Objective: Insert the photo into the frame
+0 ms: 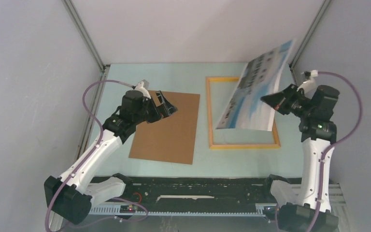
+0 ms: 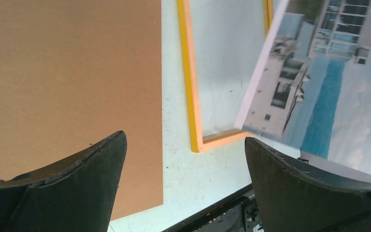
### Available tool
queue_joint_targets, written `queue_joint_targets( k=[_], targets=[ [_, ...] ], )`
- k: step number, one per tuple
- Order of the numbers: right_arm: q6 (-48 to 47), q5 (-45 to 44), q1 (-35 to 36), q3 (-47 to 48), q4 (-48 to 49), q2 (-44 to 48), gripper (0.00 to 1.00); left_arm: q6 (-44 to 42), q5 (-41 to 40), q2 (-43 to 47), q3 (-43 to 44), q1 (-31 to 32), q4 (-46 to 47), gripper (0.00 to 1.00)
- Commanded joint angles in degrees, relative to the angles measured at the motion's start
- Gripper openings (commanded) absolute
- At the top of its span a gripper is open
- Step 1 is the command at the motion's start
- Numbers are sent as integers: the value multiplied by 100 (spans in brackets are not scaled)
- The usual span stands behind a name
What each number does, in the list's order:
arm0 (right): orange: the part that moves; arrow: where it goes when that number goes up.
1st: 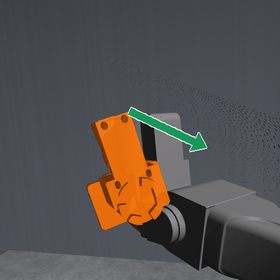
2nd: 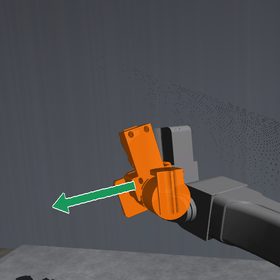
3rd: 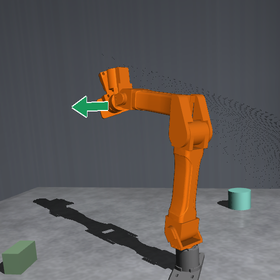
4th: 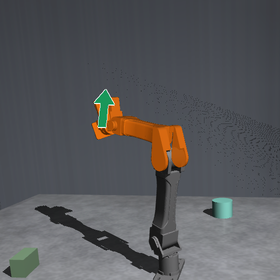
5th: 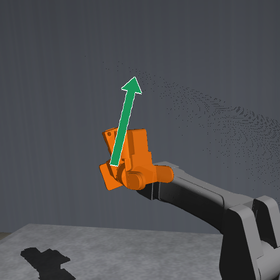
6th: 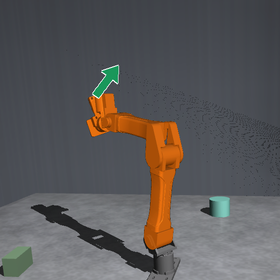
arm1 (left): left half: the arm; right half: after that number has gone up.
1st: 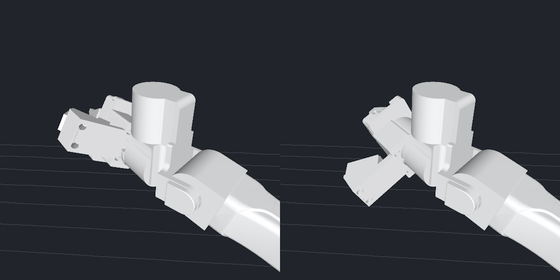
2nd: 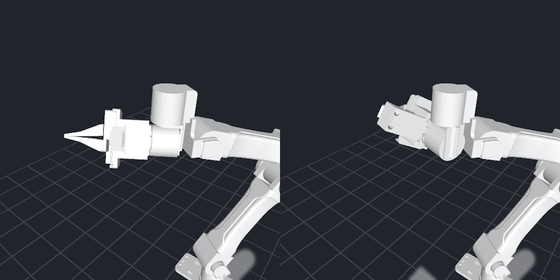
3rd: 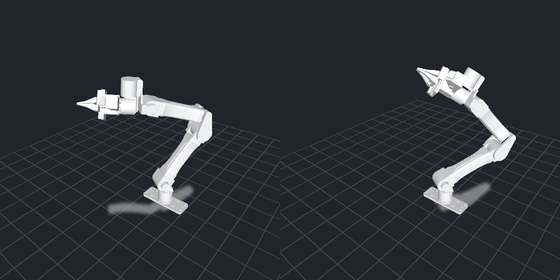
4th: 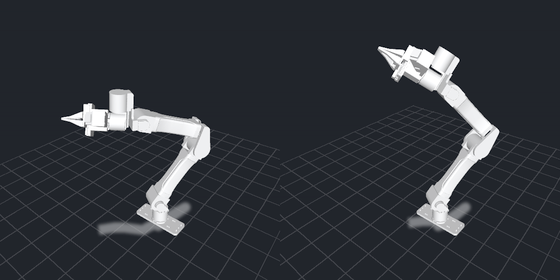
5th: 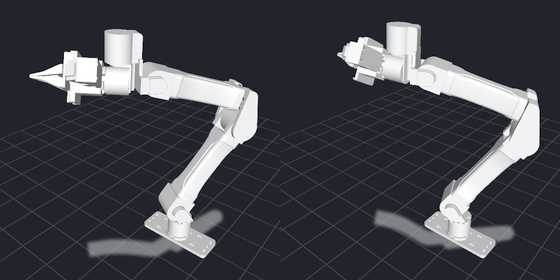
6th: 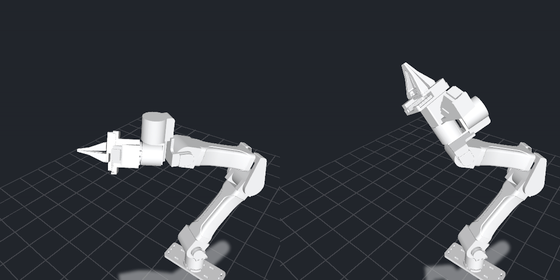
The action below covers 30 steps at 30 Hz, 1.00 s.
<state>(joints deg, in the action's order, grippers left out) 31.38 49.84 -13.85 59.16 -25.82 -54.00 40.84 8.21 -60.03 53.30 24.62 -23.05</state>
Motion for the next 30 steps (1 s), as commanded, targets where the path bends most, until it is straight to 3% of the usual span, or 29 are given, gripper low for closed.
queue_joint_targets(
  k=[1,8,15,22,27,30],
  targets=[
    [-1682,-775,-301,980,-2382,170,0,213,365,-229,475,52,520,100],
    [-1974,-1968,-524,1775,-3122,226,0,203,116,-874,599,349,1581,100],
    [-2348,-2848,-155,2771,-3732,-537,0,-243,133,-2417,1473,469,1871,99],
    [-2913,-5379,1955,3609,-4212,-1641,0,-630,-39,-3552,1946,465,2489,98],
    [-3032,-7228,3203,4084,-4600,-2929,0,-1070,-354,-3746,1440,439,3246,98],
    [-3087,-7573,3705,4370,-4709,-3750,0,-1269,-554,-3805,1164,406,3457,98]
  ],
)
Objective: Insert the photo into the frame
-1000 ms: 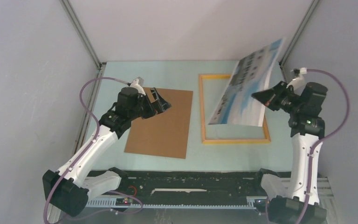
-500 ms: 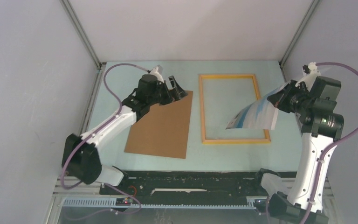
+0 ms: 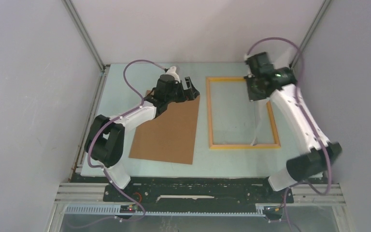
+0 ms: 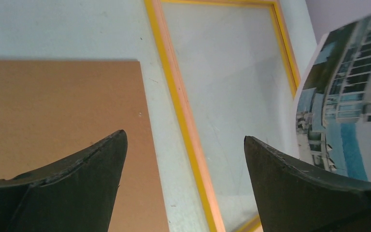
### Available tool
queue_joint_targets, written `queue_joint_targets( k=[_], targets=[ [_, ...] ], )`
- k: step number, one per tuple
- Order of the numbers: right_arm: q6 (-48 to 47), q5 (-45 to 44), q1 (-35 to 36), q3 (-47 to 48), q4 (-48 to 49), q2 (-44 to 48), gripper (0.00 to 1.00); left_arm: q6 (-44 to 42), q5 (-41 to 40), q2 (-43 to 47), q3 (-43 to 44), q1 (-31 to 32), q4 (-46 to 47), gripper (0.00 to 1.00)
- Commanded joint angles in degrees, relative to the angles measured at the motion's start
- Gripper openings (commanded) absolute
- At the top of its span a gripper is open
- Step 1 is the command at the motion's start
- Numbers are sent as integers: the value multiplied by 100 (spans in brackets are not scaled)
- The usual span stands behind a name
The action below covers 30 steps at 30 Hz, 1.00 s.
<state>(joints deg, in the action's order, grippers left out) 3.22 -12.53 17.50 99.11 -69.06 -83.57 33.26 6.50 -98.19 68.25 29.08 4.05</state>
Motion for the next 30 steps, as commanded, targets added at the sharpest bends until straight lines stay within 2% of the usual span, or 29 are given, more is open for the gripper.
queue_joint_targets(
  k=[1,5,8,16,30],
  targets=[
    [-268,-1426,698,605,-486,-1181,0,-542,-547,-24,-379,-61,745,98],
    [-124,-1773,1089,1080,-812,-2184,0,-204,-633,-209,-345,-321,493,98],
    [-23,-1824,1326,1002,-683,-2466,0,145,-551,-247,-484,-581,566,98],
    [121,-1580,1485,62,58,-2265,0,454,-285,-254,-677,-887,706,97],
    [947,-859,967,-1107,845,-1610,0,472,-162,-260,-669,-893,728,97]
  ],
)
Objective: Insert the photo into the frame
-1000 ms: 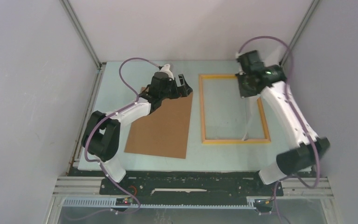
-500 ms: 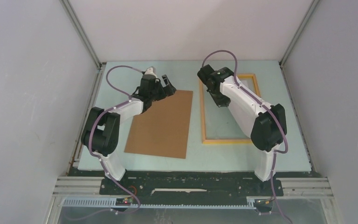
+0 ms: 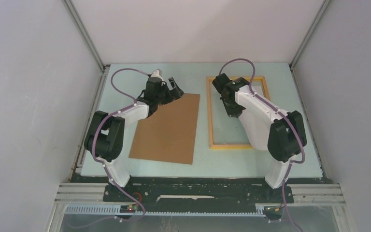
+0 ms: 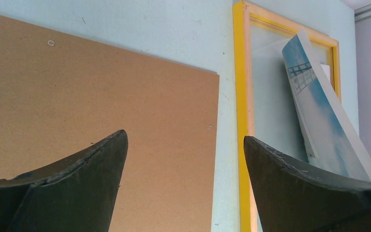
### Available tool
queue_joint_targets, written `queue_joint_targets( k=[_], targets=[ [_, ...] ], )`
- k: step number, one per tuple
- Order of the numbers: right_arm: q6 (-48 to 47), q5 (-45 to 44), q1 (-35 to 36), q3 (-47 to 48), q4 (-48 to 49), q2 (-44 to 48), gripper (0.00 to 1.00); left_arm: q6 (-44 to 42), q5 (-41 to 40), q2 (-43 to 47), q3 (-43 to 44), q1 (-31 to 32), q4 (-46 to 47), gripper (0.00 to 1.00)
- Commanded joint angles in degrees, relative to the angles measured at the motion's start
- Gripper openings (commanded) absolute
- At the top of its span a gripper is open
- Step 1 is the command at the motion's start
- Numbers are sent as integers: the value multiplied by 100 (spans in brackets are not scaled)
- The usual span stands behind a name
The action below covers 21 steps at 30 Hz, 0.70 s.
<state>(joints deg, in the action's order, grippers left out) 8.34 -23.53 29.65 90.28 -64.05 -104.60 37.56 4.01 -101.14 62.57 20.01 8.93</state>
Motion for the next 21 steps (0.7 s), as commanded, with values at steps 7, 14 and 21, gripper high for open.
queue_joint_targets(
  k=[7,14,21],
  targets=[
    [510,-54,-252,-161,541,476,0,26,127,80,-119,3,241,97],
    [92,-689,32,216,635,67,0,38,168,83,-134,-31,258,97],
    [-210,-798,-25,466,840,-165,0,36,168,98,-146,-27,259,97]
  ],
)
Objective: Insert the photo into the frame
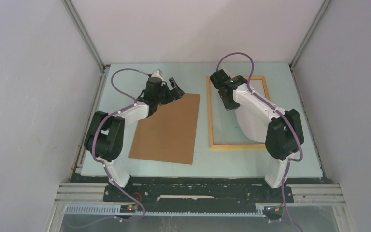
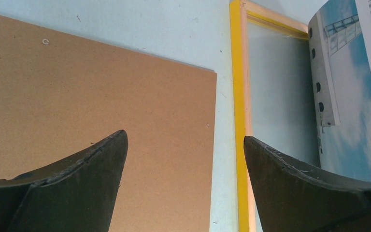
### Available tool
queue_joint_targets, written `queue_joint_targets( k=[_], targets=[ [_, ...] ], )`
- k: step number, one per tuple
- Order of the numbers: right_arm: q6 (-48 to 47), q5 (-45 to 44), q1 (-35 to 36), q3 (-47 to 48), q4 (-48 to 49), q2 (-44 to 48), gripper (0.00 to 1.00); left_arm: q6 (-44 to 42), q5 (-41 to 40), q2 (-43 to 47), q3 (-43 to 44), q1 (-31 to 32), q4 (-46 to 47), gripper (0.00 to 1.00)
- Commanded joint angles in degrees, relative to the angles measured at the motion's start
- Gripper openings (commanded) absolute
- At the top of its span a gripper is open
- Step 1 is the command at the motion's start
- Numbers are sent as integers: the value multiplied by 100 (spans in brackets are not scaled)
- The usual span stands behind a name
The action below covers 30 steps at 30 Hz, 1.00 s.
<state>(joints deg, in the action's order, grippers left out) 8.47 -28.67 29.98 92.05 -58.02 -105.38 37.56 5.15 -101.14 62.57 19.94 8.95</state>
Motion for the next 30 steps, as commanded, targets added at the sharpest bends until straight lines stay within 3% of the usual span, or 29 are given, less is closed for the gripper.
queue_joint_targets(
  k=[1,12,17,23,30],
  targets=[
    [-257,-306,-69,321,236,-140,0,40,63,95,-141,-26,256,97],
    [-325,-361,-75,405,304,-471,0,15,68,142,-159,-41,264,97],
    [-269,-360,-54,385,283,-565,6,17,85,130,-164,-43,265,97],
    [-258,-97,-31,311,300,-491,41,17,82,160,-189,-48,282,97],
    [-129,753,-1,262,352,-319,74,14,95,178,-204,-51,308,97]
  ],
)
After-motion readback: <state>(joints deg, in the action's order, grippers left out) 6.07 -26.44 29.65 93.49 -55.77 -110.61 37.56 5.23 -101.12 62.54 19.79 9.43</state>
